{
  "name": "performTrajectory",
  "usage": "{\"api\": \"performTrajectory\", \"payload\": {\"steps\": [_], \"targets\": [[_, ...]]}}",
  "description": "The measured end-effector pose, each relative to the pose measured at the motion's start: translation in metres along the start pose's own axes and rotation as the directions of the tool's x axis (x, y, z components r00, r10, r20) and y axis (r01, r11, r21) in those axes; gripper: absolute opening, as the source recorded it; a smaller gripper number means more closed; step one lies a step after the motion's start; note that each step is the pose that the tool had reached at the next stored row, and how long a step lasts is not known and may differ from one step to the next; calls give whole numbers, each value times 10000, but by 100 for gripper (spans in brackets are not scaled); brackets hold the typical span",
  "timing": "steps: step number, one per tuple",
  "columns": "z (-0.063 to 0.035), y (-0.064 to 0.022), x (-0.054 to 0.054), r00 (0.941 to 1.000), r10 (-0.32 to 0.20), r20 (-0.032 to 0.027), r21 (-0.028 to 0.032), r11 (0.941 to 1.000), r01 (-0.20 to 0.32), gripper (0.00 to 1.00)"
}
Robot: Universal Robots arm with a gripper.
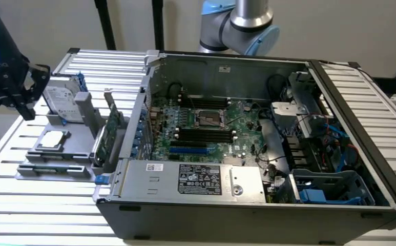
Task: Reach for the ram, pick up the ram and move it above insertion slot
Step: 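Pick up the ram and move it above insertion slot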
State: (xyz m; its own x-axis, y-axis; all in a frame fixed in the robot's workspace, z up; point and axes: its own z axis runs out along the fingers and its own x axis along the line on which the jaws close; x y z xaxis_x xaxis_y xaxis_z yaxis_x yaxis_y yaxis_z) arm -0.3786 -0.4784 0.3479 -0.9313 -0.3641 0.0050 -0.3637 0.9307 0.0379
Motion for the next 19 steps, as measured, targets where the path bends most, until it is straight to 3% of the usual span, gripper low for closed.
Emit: {"api": "performTrajectory", "payload": {"steps": [5,10,15,19], "targets": [[0,0,0,9959,-909,-34,3,9959,909,11],[0,0,0,9836,-1804,-69,3,9836,1804,11],[0,0,0,9629,-2695,-104,-1,9630,2695,11],[0,0,0,9410,-3380,-131,-6,9411,3380,11]]}}
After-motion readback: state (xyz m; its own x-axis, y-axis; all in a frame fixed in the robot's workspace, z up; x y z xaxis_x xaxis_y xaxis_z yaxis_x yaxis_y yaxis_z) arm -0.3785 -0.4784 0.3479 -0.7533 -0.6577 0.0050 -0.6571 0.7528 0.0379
